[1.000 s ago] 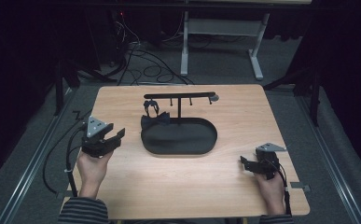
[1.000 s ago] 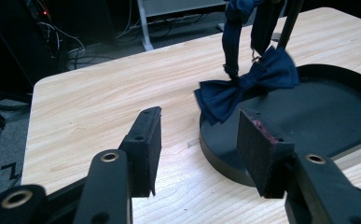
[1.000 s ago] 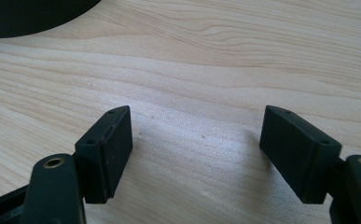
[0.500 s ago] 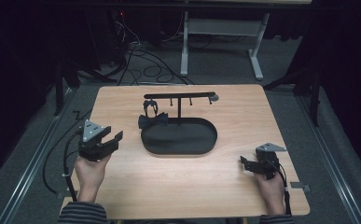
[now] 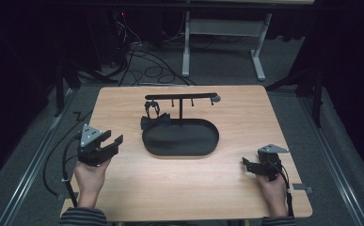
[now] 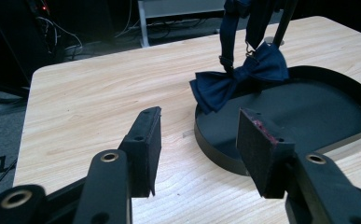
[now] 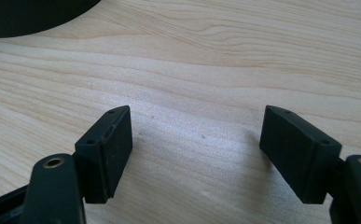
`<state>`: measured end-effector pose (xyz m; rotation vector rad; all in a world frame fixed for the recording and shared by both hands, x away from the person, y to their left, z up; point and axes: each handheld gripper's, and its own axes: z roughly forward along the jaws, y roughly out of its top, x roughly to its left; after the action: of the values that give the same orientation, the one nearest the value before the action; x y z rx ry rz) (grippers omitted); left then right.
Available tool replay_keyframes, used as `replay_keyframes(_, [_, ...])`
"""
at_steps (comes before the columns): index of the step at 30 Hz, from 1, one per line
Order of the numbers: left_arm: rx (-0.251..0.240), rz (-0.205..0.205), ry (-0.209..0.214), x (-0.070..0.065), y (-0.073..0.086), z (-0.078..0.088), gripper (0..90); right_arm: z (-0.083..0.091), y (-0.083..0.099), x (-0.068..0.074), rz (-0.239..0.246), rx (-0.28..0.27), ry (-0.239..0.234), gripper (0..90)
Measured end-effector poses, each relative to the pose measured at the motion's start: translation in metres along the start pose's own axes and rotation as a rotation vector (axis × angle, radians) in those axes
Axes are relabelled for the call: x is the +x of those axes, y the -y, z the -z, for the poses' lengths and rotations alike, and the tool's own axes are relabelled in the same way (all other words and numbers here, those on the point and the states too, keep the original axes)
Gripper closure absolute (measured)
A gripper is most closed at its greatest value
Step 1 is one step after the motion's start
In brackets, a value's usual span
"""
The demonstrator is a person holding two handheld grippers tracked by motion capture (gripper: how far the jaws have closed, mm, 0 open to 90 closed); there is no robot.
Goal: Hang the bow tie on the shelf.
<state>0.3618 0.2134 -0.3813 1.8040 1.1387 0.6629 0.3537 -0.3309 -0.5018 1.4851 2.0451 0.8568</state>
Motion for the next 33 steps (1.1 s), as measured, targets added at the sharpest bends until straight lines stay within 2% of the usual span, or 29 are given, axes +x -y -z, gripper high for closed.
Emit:
replay_keyframes(13, [0.009, 0.022, -0.002, 0.002, 0.014, 0.003, 49.7, 0.0, 0.0, 0.0, -0.001, 0.0, 0.0, 26.6])
replay_keyframes(33, [0.015, 0.04, -0.001, 0.004, 0.022, 0.005, 48.9, 0.0, 0.0, 0.0, 0.001, 0.0, 0.0, 26.6])
